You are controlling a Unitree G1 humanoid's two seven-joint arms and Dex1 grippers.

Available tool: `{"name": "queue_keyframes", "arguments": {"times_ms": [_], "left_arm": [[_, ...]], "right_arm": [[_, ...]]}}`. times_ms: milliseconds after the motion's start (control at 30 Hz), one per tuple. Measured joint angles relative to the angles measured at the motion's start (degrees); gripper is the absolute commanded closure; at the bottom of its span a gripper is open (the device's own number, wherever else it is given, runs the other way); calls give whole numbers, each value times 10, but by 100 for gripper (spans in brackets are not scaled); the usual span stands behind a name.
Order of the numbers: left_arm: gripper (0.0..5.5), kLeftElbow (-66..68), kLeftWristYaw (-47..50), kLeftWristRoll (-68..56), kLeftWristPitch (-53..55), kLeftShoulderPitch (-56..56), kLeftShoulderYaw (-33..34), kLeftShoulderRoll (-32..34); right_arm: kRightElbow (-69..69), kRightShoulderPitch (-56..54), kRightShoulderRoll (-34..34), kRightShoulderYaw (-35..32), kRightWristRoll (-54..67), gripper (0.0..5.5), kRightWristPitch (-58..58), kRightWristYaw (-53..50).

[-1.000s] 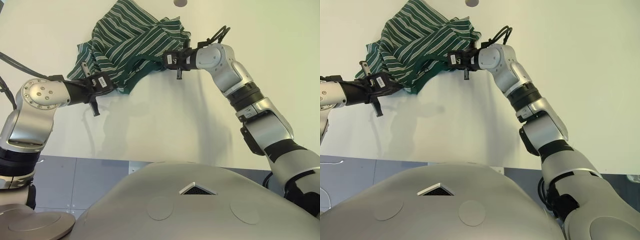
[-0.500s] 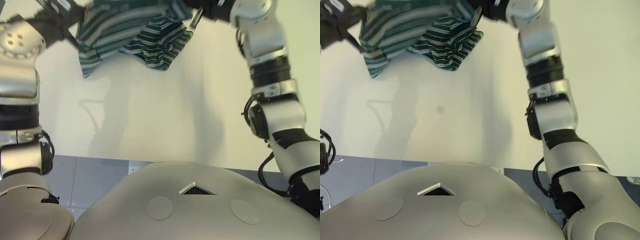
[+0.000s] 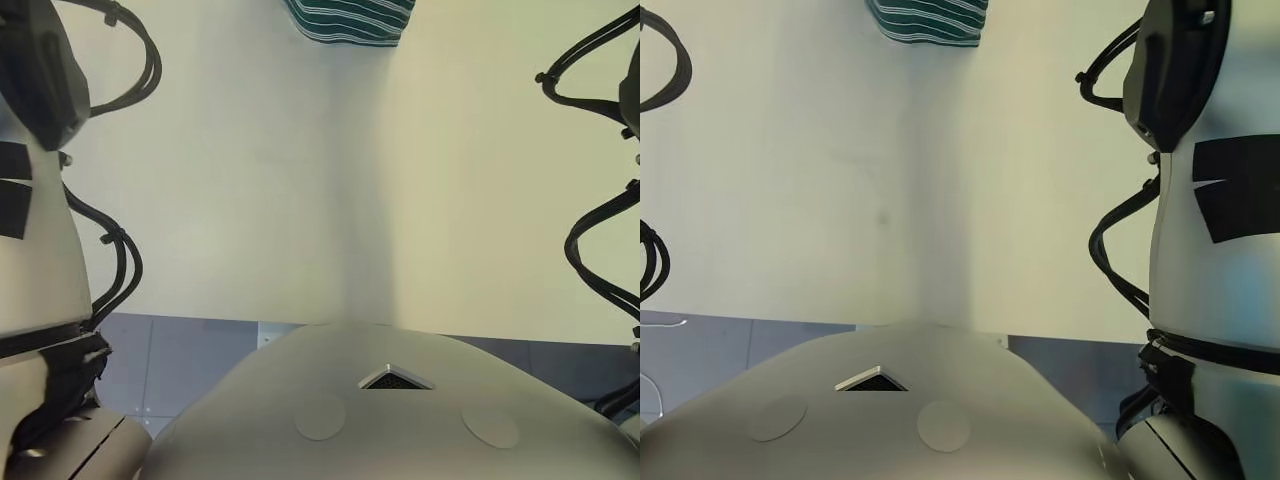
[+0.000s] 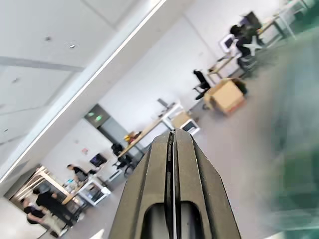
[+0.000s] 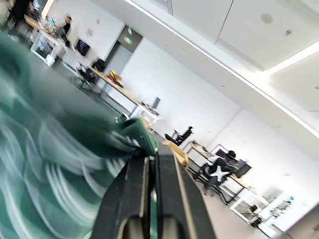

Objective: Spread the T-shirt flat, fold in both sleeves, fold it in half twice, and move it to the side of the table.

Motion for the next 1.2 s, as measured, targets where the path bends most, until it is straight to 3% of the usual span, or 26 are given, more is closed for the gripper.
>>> {"name": "queue_keyframes", "arguments": {"times_ms": [100,267,367,500,600,800,933,1200], "left_arm": [[550,9,-7,14,1,-10,3,2],[550,3,-161,12,-27,5,4,12],[550,-23,-284,-31,-32,92,21,4],[480,-180,-375,-115,29,245,43,-40],[420,-402,-381,-156,128,375,40,-62],[416,-784,-330,-168,306,669,-3,-74],[383,-839,-277,-215,378,699,8,-125],[383,-882,-212,-273,451,715,13,-165]], "right_arm": [[12,0,-7,21,-33,549,-6,-5],[12,0,-45,49,-61,549,-58,87],[7,2,-45,56,-60,549,-84,171],[-11,4,-25,59,-51,550,-104,261],[-13,6,-20,59,-50,550,-103,295],[-54,14,-7,54,-26,550,-86,365],[-86,28,0,52,-8,550,-74,392],[-116,48,3,56,-5,550,-55,400]]}}
